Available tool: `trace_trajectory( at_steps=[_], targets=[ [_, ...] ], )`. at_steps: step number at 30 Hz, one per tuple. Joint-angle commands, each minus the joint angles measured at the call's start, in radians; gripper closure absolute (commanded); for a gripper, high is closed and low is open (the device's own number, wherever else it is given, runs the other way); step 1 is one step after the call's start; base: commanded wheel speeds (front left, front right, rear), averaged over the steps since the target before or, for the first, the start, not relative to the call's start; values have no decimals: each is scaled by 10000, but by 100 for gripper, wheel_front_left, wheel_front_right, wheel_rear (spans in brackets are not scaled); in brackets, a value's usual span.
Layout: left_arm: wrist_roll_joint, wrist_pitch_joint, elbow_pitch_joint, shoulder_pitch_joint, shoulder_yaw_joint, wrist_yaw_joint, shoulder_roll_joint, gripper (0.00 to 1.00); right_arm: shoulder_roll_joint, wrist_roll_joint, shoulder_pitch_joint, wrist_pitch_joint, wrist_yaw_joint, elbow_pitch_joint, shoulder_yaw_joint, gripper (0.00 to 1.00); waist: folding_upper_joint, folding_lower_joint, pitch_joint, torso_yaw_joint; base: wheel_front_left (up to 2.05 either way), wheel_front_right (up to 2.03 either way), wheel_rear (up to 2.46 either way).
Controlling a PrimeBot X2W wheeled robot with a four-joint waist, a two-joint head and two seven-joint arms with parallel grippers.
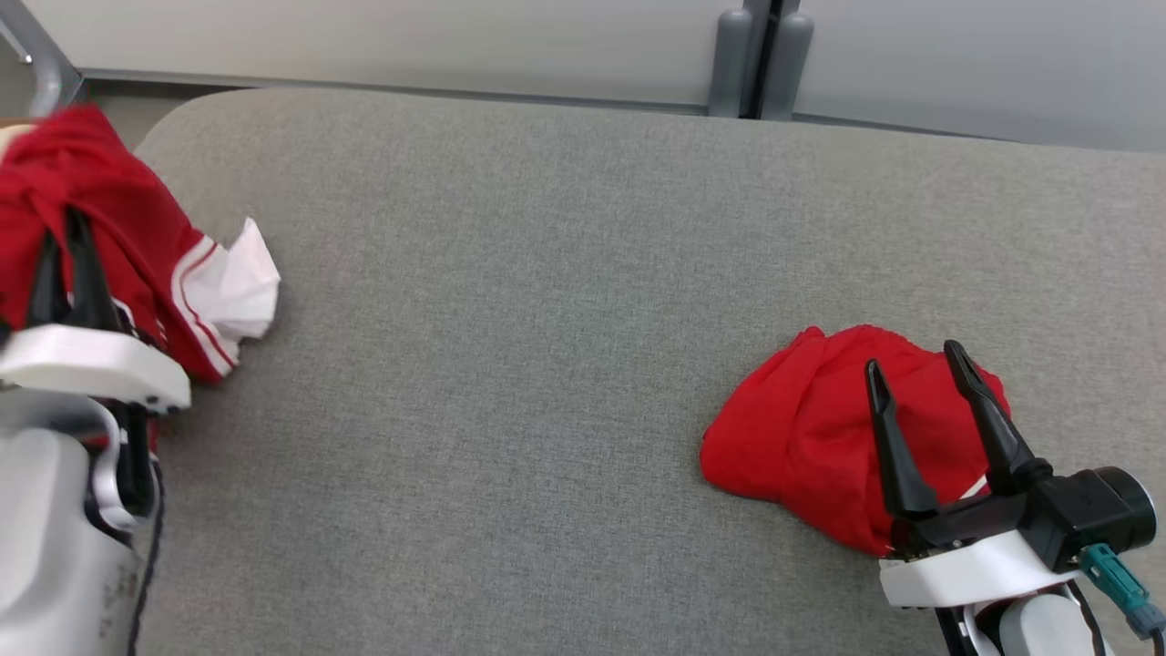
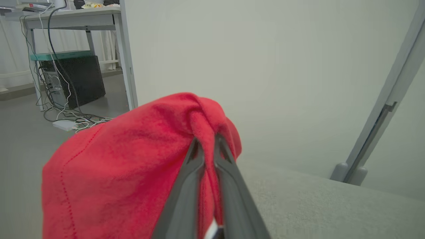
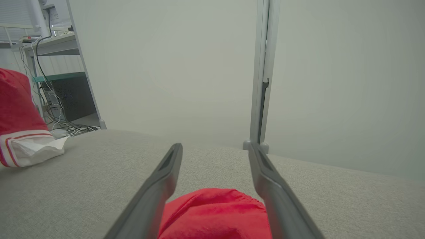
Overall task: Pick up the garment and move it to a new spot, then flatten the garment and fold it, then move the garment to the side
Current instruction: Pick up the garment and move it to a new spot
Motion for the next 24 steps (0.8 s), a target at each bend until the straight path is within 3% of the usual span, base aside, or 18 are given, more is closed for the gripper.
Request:
trace_trajectory(
  at_steps=[1,4,5,6,10,14,17,24],
  targets=[
    [6,-93,253,225,-67,49,-206,100,-79,-22,-106,-3,-25,-45,36,0,0,0,160,58,0,0,0],
    [-151,-210,916,484,-96,-115,-662,100,-125,2,-201,-3,-25,-22,83,0,0,0,269,43,0,0,0],
    [-177,-264,1159,575,-116,-201,-816,70,-116,11,-224,-3,-25,-5,145,0,0,0,271,8,0,0,0],
    [-253,-282,1328,641,-90,-275,-1009,0,-116,27,-235,-3,-25,21,194,0,0,0,258,-32,0,0,0],
    [200,-355,1029,956,77,-442,-1546,0,-54,114,-147,-3,-25,121,231,0,0,0,41,-133,0,0,0],
    [1278,-352,-562,1785,427,-480,-2159,0,53,194,-37,-3,-25,192,310,0,0,0,-352,-321,0,0,0],
    [1895,-353,-1799,2619,549,-778,-2702,0,219,350,1,-3,-25,181,224,0,0,0,-685,-529,0,0,0],
    [2806,-353,-3378,4225,110,-1219,-3178,0,400,242,205,-3,-25,272,279,0,0,0,-1333,-1001,0,0,0]
  ],
)
